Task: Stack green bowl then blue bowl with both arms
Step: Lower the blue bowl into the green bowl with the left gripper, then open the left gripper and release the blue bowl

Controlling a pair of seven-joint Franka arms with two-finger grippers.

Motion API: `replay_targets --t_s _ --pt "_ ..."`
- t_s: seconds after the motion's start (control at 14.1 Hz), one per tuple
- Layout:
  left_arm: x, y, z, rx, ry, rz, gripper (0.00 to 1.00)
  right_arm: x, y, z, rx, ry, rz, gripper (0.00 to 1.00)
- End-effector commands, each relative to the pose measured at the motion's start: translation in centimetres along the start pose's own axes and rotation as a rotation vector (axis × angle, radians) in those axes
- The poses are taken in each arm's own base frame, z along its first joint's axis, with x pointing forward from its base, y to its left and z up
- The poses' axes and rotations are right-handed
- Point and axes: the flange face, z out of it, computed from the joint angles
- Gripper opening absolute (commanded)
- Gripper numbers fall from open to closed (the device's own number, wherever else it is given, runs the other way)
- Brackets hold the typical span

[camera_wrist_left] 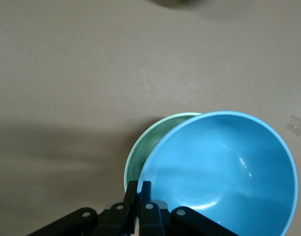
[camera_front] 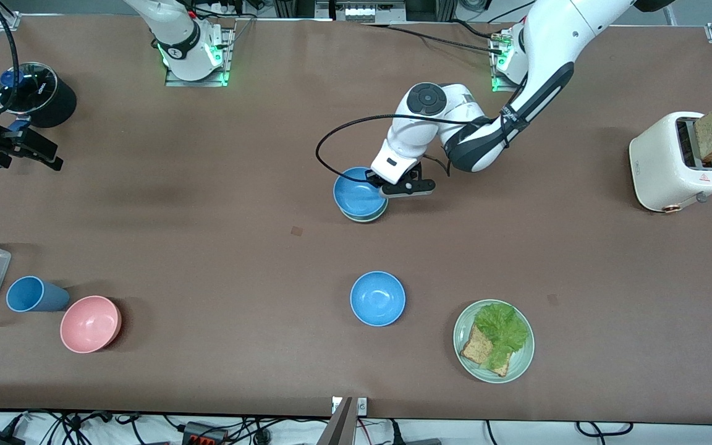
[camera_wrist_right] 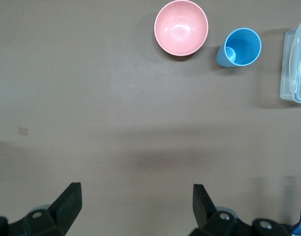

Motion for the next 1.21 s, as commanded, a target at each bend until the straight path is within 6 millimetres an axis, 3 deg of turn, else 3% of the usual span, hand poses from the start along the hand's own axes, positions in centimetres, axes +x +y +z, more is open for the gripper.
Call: replay_targets --t_s 0.0,0.14,0.21,0.43,0.64,0.85,1.14 --pt "0.2 -0.2 0.0 0.01 0.016 0.036 0.0 0.0 0.0 -0.9 -0.012 0.016 -0.011 1.0" --pt "0.1 -0.3 0.2 0.014 0.014 0.05 0.0 0.1 0.0 -1.0 -0.012 0.016 -0.011 1.0" --pt "0.1 -0.3 0.2 0.015 0.013 0.049 0.06 0.0 0.0 -1.0 -0.012 0.011 -0.011 1.0" --pt "3.2 -2.6 -0.7 0.051 0.018 -0.013 0.39 0.1 0.1 -1.0 -0.012 0.016 -0.009 1.0" --pt "3.2 -2.3 -2.2 0.056 0.006 -0.017 0.45 0.1 0.0 -1.0 -0.012 0.011 -0.011 1.0" --pt "5.0 -2.8 -6.5 0.059 -0.006 -0.051 0.46 0.0 0.1 -1.1 -0.012 0.01 -0.009 1.0" --pt "7.1 -4.1 -10.7 0.008 0.003 -0.098 0.48 0.1 0.0 -0.9 -0.012 0.008 -0.011 1.0"
